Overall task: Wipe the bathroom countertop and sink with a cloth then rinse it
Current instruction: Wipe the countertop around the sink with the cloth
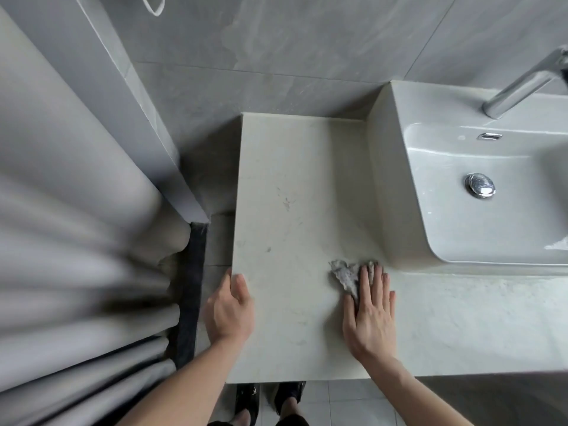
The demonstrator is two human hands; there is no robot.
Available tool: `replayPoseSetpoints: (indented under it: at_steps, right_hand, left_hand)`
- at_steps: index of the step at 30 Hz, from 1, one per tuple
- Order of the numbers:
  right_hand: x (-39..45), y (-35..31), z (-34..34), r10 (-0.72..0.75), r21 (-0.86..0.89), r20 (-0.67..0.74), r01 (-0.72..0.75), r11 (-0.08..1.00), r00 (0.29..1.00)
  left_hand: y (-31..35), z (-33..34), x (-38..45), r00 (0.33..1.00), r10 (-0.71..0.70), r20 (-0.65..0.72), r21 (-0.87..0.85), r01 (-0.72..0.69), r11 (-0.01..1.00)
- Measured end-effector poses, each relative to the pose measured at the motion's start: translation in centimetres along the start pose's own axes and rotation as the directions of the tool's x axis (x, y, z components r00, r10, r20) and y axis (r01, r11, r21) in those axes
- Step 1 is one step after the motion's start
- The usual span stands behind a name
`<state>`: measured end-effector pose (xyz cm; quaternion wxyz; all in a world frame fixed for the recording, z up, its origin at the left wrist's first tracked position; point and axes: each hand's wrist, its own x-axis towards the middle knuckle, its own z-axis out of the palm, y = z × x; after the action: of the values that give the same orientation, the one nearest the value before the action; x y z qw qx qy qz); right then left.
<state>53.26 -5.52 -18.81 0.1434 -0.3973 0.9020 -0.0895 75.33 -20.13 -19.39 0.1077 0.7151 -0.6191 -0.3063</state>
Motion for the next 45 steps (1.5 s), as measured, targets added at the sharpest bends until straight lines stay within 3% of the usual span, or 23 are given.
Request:
replayPoseSetpoints:
  at_steps: [3,9,14,19,23,27,29,31,34,36,39,45]
  right_hand:
    - [4.3,-4.5,0.7,-0.031,0.022,-0.029,0.032,0.999,0.999]
    - [7.9,-11.8,2.6,-0.273,0.025,0.053,0.272,0.962,0.960]
    - [2.7,-9.4,2.6,-0.507,0.062,0.125,0.504,0.862,0.853]
    - [-5.6,-4.8,1.2,-0.518,0.069,0.215,0.516,0.854,0.828]
    - [-8.1,1.6,-0.8,-0.391,-0.007,0.192,0.400,0.917,0.900]
    - [-5.8,9.5,-3.3,-0.008,-0.081,0.108,0.017,0.997,0.994]
    - [-3.8,13.1,-4.6,0.243,-0.047,0.056,-0.240,0.970,0.968]
    - [-1.9,14.7,-5.7,0.452,0.011,0.041,-0.452,0.892,0.891]
    - [-0.6,13.3,-5.4,0.585,0.056,0.005,-0.585,0.809,0.811]
    - [-0.9,11.0,-4.6,0.596,0.063,-0.010,-0.594,0.802,0.803]
    - [-2.2,7.9,-3.2,0.524,0.064,-0.004,-0.523,0.850,0.852]
    - [-4.8,3.4,-1.8,0.251,0.147,0.044,-0.255,0.956,0.967]
  left_hand:
    - [0.1,0.0,-0.1,1.000,-0.003,0.002,0.006,0.003,1.000]
    - [-0.1,0.0,0.1,0.999,0.030,-0.035,-0.041,-0.031,0.999]
    - [-0.1,-0.3,0.0,1.000,0.014,-0.018,-0.117,-0.016,0.993]
    - [-0.4,-0.2,0.0,0.997,0.065,-0.031,-0.110,-0.068,0.992]
    - [-0.6,-0.1,0.0,0.995,0.092,-0.042,-0.100,-0.096,0.990]
    - [-0.7,0.0,-0.1,0.994,0.102,-0.042,-0.098,-0.105,0.990]
    - [-0.8,0.1,0.0,0.994,0.102,-0.036,-0.094,-0.105,0.990]
    - [-0.9,0.2,0.0,0.993,0.109,-0.040,-0.090,-0.112,0.990]
    - [-0.9,0.2,0.0,0.994,0.104,-0.033,-0.071,-0.106,0.992]
    - [-0.9,0.2,0.0,0.995,0.095,-0.023,-0.066,-0.097,0.993]
    - [-0.8,-0.2,-0.2,0.997,0.077,0.001,-0.062,-0.077,0.995]
    - [0.5,-1.5,-0.5,0.992,0.011,0.126,0.036,-0.015,0.999]
